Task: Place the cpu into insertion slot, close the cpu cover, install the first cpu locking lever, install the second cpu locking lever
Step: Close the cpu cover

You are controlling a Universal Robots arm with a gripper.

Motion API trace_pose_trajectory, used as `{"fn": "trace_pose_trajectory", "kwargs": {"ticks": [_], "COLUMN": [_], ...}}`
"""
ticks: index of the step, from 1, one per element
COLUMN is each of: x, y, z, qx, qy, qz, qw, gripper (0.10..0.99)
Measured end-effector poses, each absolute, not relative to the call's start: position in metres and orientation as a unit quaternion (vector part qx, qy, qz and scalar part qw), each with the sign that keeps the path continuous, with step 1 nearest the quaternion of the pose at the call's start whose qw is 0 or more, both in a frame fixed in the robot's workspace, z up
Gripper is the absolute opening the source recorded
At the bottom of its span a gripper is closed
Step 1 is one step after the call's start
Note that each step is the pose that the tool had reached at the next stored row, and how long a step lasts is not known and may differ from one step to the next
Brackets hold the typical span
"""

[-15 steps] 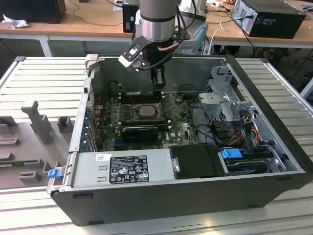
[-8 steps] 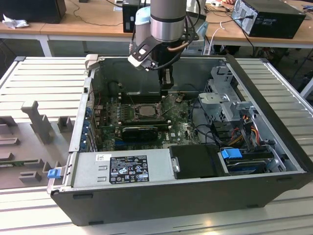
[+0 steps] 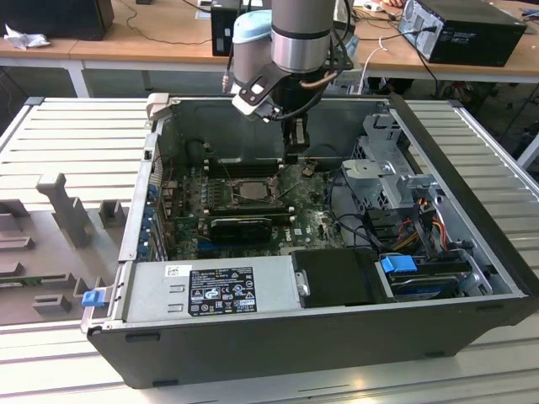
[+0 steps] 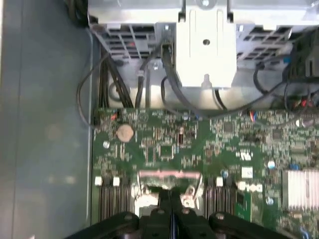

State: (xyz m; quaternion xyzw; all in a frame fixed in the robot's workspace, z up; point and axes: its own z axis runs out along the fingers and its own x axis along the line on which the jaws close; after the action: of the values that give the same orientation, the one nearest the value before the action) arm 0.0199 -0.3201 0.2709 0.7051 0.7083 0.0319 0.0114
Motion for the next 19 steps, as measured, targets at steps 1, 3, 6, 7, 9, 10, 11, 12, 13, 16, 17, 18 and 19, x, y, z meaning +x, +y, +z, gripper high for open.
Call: {"fn": "trace_pose_trajectory", "kwargs": {"ticks": [1,3,6,7,9,10,11,12,13,16,17,18,19], "x": [0.024,0.035,0.045,0.049,0.054,0.056,0.056,0.056,0.056,0.053,0.051,0.050,0.048], "y": [-0.320,-0.320,-0.320,-0.320,-0.320,-0.320,-0.320,-0.321,-0.323,-0.323,-0.323,-0.323,-0.323], "z": [0.268,0.265,0.263,0.262,0.259,0.256,0.254,0.252,0.251,0.250,0.250,0.250,0.250], "qx": [0.705,0.705,0.705,0.705,0.705,0.705,0.705,0.705,0.705,0.705,0.705,0.705,0.705], "qy": [0.708,0.709,0.709,0.709,0.709,0.709,0.709,0.709,0.709,0.709,0.709,0.709,0.709], "qz": [0.032,0.032,0.032,0.031,0.031,0.031,0.030,0.030,0.029,0.028,0.027,0.027,0.027], "qw": [0.011,0.011,0.011,0.011,0.010,0.010,0.010,0.009,0.009,0.007,0.007,0.006,0.006], "gripper": [0.106,0.106,0.106,0.106,0.106,0.106,0.106,0.106,0.106,0.106,0.106,0.106,0.106]}}
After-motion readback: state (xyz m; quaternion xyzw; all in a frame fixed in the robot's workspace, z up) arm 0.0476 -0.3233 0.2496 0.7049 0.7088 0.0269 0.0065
